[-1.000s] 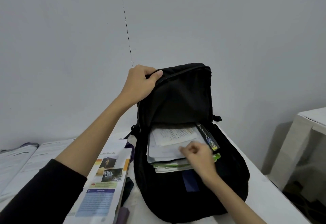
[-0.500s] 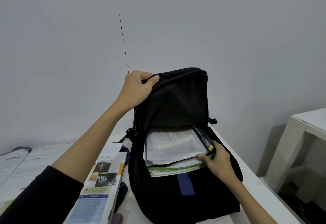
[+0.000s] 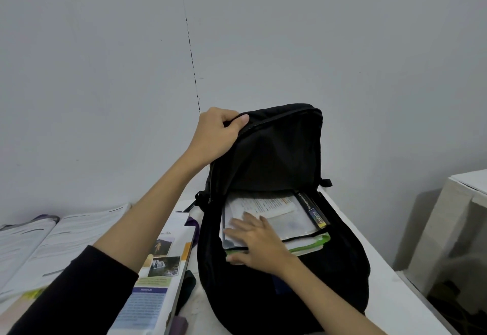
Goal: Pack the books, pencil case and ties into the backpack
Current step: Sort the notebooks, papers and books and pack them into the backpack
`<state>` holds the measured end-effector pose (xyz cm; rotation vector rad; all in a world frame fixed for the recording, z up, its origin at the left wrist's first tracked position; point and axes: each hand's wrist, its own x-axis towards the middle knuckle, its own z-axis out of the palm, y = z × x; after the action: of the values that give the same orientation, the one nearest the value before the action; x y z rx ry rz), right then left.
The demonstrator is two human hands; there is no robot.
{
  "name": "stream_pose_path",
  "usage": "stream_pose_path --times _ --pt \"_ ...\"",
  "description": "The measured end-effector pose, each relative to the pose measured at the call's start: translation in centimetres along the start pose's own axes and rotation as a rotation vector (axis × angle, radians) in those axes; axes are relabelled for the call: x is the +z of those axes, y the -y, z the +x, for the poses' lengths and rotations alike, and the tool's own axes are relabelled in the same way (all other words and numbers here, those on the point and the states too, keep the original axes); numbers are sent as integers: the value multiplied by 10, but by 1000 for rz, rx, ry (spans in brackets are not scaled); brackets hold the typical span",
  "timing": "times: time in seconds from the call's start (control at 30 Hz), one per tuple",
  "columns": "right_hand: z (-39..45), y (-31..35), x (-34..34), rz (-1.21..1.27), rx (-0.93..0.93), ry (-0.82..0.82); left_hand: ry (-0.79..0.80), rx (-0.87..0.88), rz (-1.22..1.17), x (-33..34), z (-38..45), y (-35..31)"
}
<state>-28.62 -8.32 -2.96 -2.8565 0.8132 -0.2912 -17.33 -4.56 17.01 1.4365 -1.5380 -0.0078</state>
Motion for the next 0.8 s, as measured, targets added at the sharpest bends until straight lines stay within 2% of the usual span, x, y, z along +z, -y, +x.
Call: stream_pose_path --times 0.1,0.23,0.3,0.43,0.5,0.6,0.67,0.7,0.77,0.8 --pt "18 9 9 -8 -37 41 8 3 12 -2 -2 2" --pt "35 10 11 -24 54 -39 5 -1 21 -5 -1 5" --pt "37 7 14 -47 22 12 8 -5 17 -5 0 5" --pt "25 -3 7 221 27 108 16 -1 19 -6 2 6" --pt "17 -17 -8 278 89 15 15 5 19 -5 2 7" --pt "3 -52 -36 76 275 -141 13 15 21 -4 2 9" --pt "-10 -81 -42 -88 388 -27 6 16 11 -3 3 9" --pt "-17 -93 -41 -89 428 52 3 17 9 -3 3 9" --pt "-29 -105 -33 38 499 102 2 21 4 -1 3 8" --pt "-33 -106 -28 96 517 57 3 21 1 0 3 8"
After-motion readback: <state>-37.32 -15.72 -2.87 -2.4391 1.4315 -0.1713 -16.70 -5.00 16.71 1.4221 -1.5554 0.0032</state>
